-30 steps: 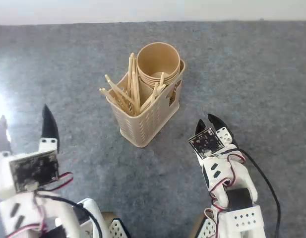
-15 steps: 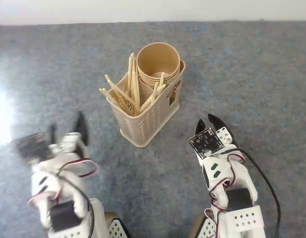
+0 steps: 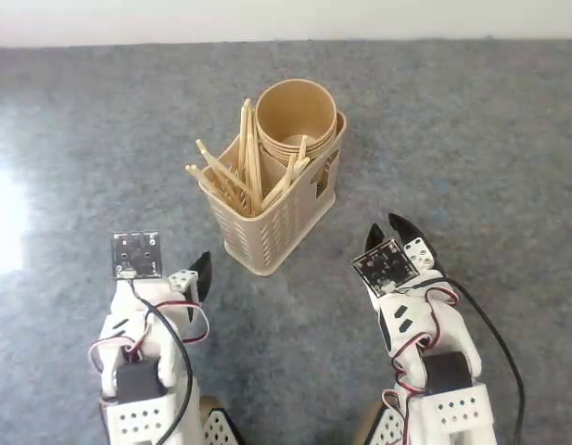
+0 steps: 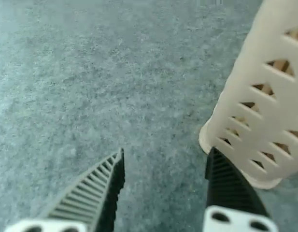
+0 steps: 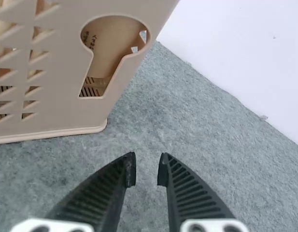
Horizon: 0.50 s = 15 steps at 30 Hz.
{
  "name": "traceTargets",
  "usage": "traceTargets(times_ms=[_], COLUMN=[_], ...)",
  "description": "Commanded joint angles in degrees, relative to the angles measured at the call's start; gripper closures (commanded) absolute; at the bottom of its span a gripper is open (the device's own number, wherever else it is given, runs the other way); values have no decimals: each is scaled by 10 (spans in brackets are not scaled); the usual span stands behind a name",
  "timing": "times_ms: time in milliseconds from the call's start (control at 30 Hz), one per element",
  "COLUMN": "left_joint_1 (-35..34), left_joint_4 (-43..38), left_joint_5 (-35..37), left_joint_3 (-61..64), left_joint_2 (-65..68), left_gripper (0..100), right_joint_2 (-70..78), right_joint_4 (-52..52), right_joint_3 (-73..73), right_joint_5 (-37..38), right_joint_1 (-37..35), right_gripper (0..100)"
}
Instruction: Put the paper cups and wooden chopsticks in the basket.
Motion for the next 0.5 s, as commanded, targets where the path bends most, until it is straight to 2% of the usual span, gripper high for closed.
traceTargets(times_ms=[0, 67, 133, 267, 333, 467], left_joint_1=[1, 0, 4, 5, 5, 1], left_joint_4=[56, 90, 93, 80, 92, 108], left_joint_5=[-16, -20, -50, -92, -92, -94], left_joint_3=[-2, -5, -3, -2, -2, -2], left_joint_2=[-11, -11, -11, -11, -11, -11], left_gripper=[742, 745, 788, 1000, 971, 988], right_joint_2=[-1, -1, -1, -1, -1, -1], right_joint_4=[2, 2, 3, 3, 3, 3], right_joint_3=[10, 10, 10, 10, 10, 10], right_joint_5=[6, 6, 5, 5, 5, 6], right_joint_1=[0, 0, 0, 0, 0, 5], right_gripper=[926, 998, 978, 992, 992, 992])
